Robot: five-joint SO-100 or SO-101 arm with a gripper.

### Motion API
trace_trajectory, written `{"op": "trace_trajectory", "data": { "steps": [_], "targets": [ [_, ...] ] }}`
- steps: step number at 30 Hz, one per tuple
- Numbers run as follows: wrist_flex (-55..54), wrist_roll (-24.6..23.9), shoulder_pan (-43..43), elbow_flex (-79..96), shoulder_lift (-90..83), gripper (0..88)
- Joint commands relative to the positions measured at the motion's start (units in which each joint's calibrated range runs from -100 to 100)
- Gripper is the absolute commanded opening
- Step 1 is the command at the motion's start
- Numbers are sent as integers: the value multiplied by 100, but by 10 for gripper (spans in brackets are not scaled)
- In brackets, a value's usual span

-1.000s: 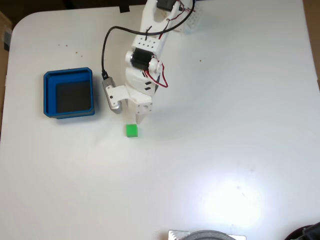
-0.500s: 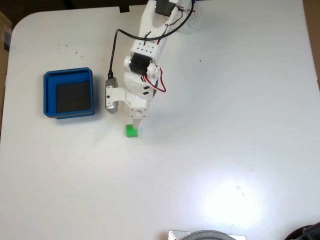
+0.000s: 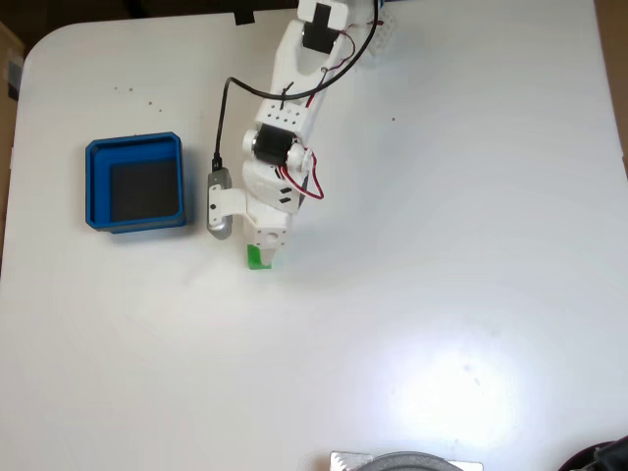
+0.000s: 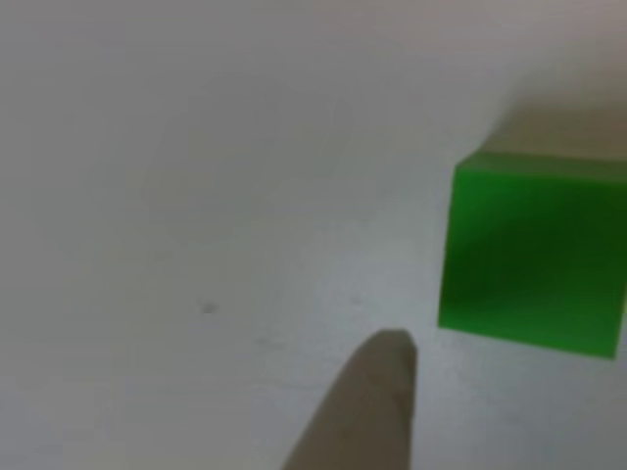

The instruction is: Pick up green cube and drop it in the blue box

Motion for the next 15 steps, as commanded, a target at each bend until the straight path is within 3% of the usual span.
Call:
{"op": "trace_trajectory", "data": {
  "steps": [1,9,15],
  "targets": [
    [-54,-10,-34,-359,-55,344],
    [-136,-15,-34,-673,12,344],
    [-788,-15,-11,-691,371,345]
  ]
}}
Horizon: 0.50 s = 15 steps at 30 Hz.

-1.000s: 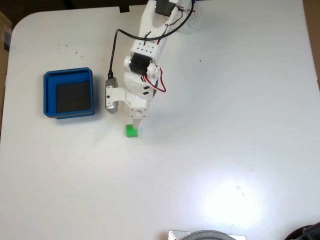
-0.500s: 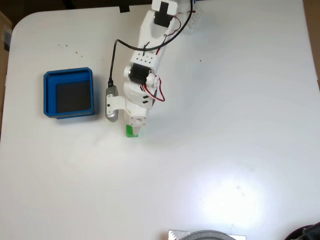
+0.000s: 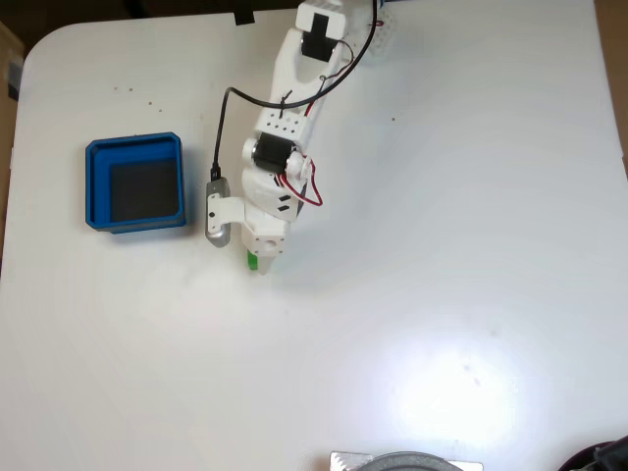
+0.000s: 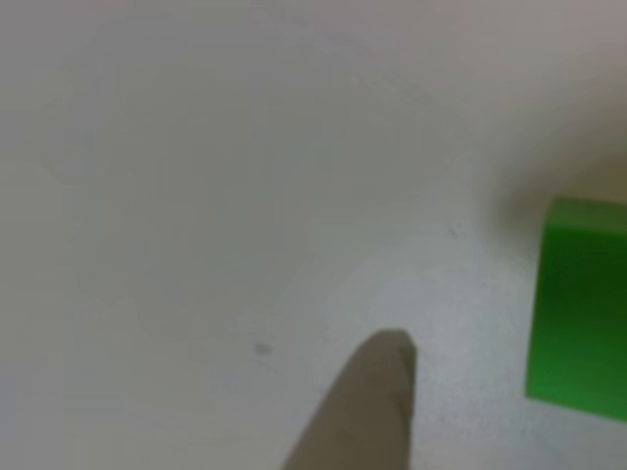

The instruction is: Pick up green cube and drop it in the blue box

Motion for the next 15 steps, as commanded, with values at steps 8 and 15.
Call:
{"op": "trace_trajectory", "data": {
  "steps": [8,15],
  "targets": [
    [-391,-15,34,-333,54,345],
    [-383,-15,50,-288,62,346]
  ]
}}
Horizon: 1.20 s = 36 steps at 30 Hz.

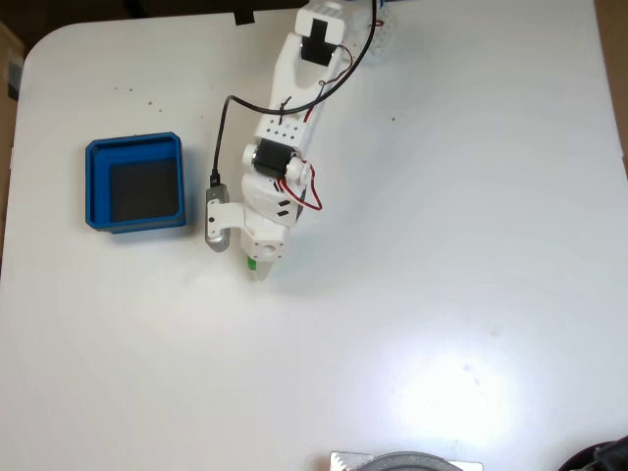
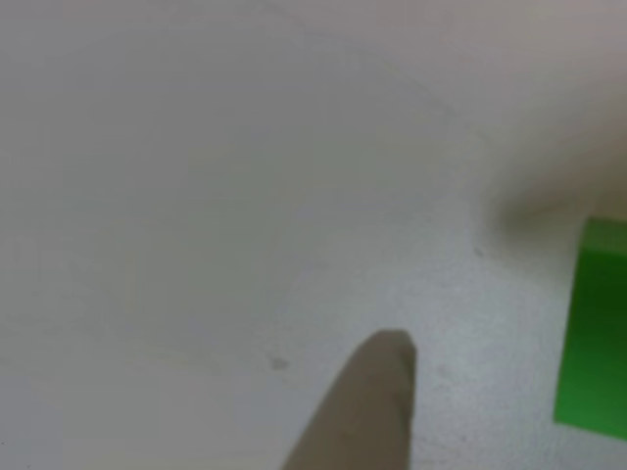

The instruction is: Pick up green cube and drop it in the blue box

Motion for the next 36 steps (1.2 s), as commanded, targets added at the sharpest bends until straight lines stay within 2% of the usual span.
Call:
{"op": "trace_trajectory", "data": {
  "steps": [1,7,13,36],
  "targets": [
    [-85,-15,50,-288,-71,346],
    [-28,-10,50,-279,-63,347],
    [502,-10,50,-288,-71,347],
    [469,-15,218,-342,171,346]
  ]
}}
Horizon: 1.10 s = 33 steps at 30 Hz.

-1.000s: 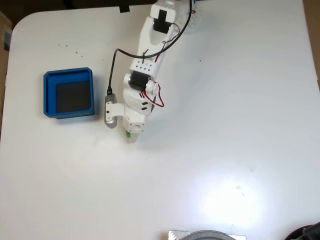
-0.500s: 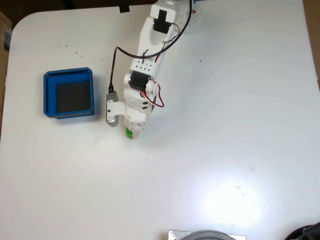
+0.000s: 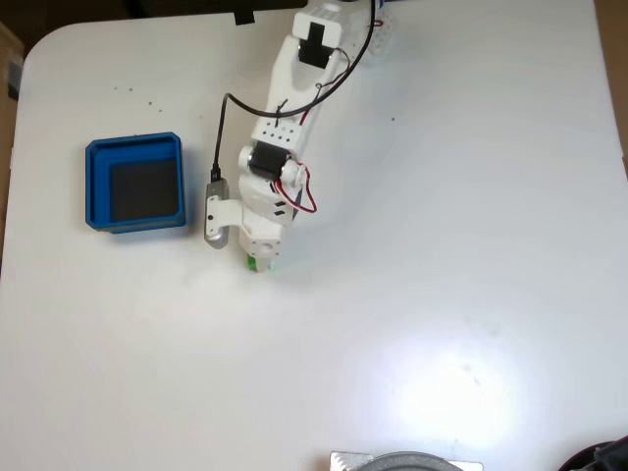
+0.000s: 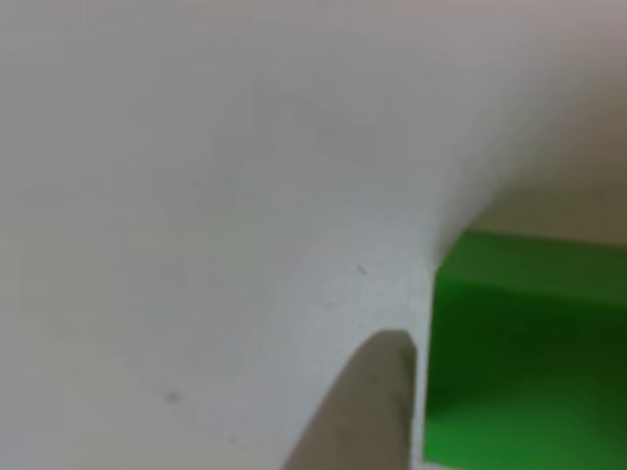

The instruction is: Pick up green cube and drop it in the blue box

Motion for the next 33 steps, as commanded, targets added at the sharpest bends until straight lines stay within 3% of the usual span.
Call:
{"op": "trace_trajectory", "data": {
  "steps": [1,25,33],
  "targets": [
    [23,-15,104,-270,-54,346],
    [31,-49,66,-261,-71,329],
    [47,-49,66,-261,-71,213]
  ]
}}
